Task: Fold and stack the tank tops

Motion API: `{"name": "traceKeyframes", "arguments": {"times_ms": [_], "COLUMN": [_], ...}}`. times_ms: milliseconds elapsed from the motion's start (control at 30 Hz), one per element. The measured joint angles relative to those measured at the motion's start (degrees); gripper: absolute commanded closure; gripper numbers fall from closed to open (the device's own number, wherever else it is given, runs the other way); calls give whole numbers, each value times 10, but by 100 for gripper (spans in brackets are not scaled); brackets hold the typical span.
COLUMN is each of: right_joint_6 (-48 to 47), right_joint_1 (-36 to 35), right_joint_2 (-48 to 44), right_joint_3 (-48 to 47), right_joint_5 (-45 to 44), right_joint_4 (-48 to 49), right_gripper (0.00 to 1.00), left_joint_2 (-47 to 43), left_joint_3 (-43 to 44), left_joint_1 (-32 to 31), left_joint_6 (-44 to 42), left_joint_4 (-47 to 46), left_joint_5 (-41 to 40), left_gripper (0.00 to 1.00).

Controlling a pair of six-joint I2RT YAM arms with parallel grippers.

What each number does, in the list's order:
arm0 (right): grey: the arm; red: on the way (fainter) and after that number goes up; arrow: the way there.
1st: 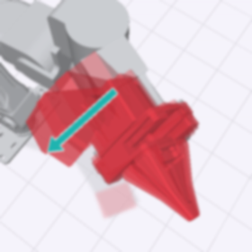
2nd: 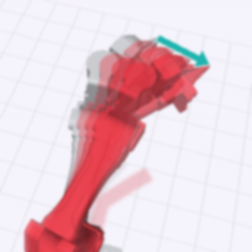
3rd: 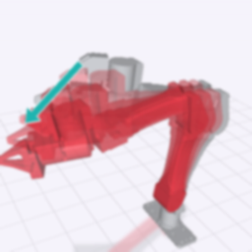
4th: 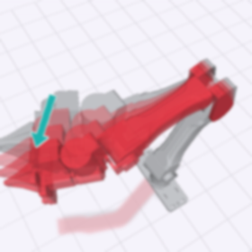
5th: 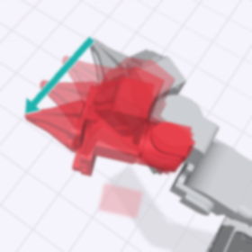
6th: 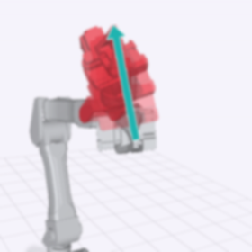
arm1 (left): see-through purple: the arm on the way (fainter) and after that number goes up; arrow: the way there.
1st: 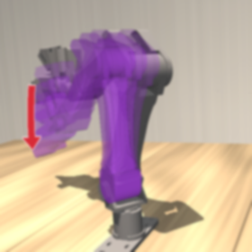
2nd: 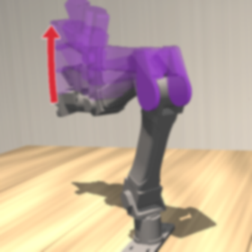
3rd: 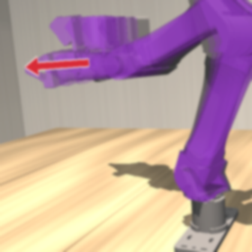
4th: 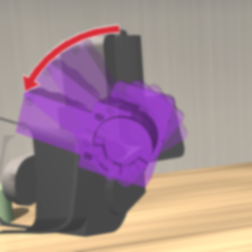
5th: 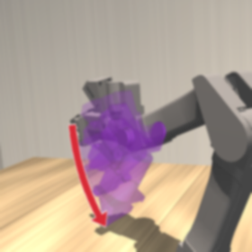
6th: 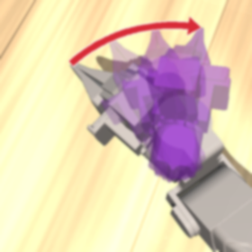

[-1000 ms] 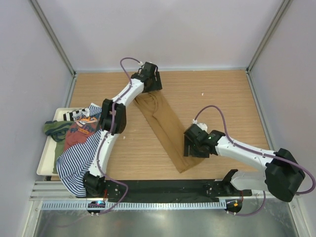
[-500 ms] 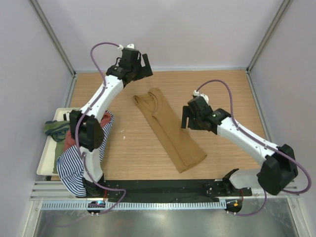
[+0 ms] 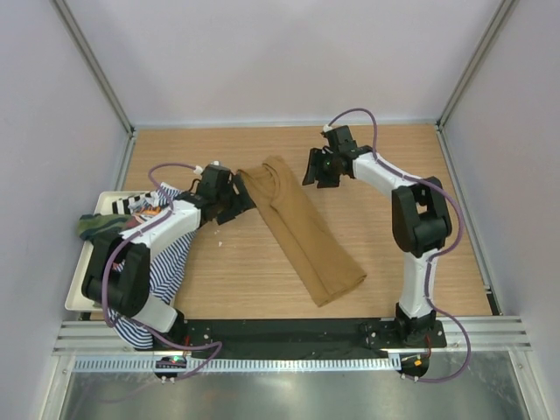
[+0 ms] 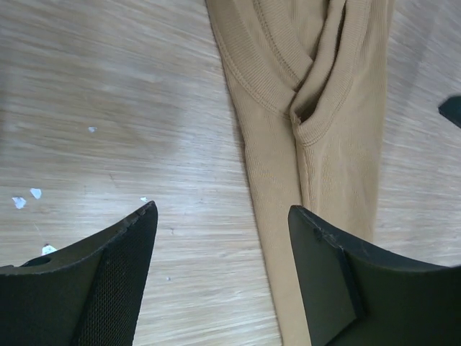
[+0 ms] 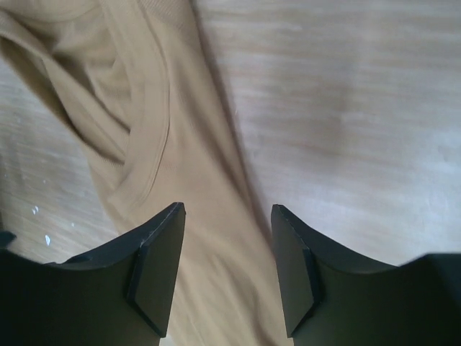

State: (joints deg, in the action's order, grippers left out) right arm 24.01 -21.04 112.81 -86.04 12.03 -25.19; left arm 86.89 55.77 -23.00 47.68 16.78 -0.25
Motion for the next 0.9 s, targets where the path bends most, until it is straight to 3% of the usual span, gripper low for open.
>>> {"name": "traceKeyframes", "arguments": {"times_ms": [267,533,633,733,767,900], "right_joint_6": [-21,-28,-27,-24,-23,-12], "right_joint_1": [12,10,10,10,10,10], "right_joint_2": [132,158,168,179,183,188], "right_joint_3": [-104,-128,-137,-147,-149,-150], "right_joint_5": [61,96,104,111,112,106], "right_joint_4": [-6,-4,-1,2,5,9], "right_gripper": [40,43,50,67,78,92], "left_joint_2": [62,171,209,244,250,287], "left_joint_3": [17,84,109,133,143,191], "left_joint_1": [0,5,12,22,24,29], "left_joint_6": [35,48,47,47,46,42], "left_joint_4": [-70,-90,-88,-87,-86,-81], "left_joint_5": [18,19,19,20,23,22], "left_gripper": [37,51,55,56,56,56]}}
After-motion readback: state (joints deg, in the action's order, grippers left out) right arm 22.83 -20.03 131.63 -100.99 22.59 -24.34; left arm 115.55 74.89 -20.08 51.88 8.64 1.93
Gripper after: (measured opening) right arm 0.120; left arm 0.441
